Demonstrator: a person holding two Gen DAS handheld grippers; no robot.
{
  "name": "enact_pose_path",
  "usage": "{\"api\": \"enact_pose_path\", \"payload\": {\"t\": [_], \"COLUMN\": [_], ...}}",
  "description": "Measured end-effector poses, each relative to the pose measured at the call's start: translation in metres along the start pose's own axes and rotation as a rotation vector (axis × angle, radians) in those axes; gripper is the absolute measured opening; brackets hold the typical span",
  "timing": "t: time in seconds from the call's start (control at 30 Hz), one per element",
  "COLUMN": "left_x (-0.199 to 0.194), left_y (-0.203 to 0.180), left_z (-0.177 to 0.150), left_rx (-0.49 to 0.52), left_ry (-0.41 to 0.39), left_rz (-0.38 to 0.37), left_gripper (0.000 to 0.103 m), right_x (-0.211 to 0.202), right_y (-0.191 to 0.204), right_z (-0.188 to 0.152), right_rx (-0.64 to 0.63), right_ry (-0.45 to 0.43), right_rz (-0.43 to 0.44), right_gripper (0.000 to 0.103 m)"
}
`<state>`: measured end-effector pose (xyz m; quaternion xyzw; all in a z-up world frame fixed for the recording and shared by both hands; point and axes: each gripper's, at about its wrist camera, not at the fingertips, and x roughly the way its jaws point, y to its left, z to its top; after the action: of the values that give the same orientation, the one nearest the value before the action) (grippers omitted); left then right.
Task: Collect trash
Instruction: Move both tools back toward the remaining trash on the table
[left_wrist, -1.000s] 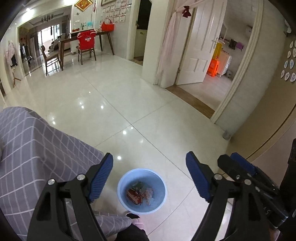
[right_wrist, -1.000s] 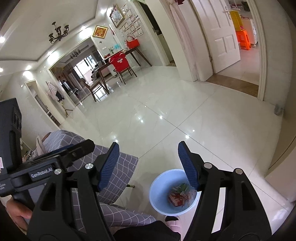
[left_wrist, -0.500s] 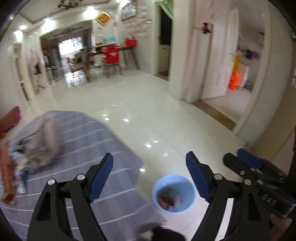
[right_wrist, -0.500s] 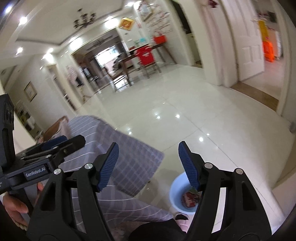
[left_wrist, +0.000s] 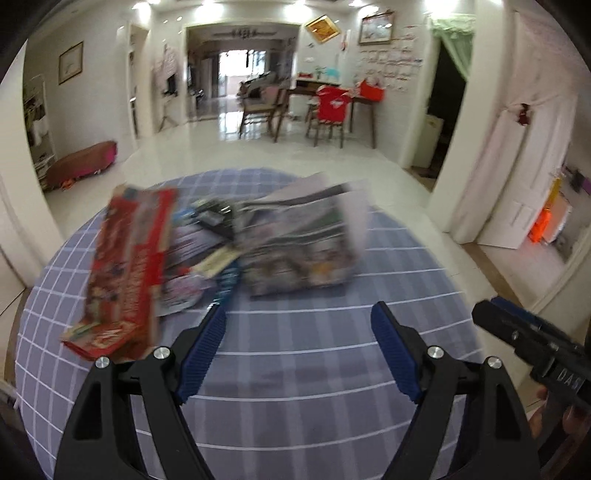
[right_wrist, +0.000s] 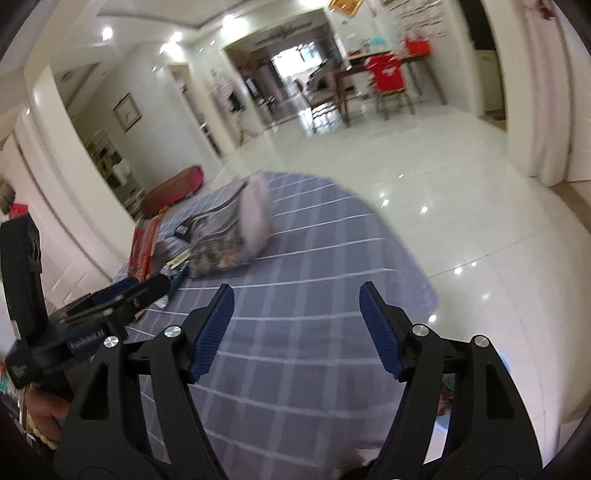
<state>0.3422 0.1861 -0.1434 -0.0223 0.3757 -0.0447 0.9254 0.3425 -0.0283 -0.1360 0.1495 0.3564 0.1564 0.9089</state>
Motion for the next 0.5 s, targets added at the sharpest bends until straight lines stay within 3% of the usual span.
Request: {"api": "enact_pose_path", "payload": {"t": [0.17,0.33,0.43,0.5], "left_x": [0.019,0.044,0.058,0.063], "left_y": [0.029,0.043,0.049,0.048], "left_z": [-0.003,0.0,0.002,0.003], "left_rx": [-0.055,-0.055,-0.082,-0.081], "left_ry": [0.033,0.095,0.11,0.108], "left_rz": [0.019,-0.001,-0.036,-0.021], "left_gripper": [0.075,0.054,0.045,0.035], "right_x": [0.043,0.079,0.097,0.108], "right_y": [0.021,0.032,0.032,0.032], "right_z": [0.01,0.027,0.034,0.039], "right_rx": [-0.016,-0.019,-0.009,-0.004], "right_ry": [0.068,0.099,0.11,0.113], "right_rz": [0.031,0.038,0.038,0.026], "right_gripper": [0.073,0.073,0.073,0.073]}}
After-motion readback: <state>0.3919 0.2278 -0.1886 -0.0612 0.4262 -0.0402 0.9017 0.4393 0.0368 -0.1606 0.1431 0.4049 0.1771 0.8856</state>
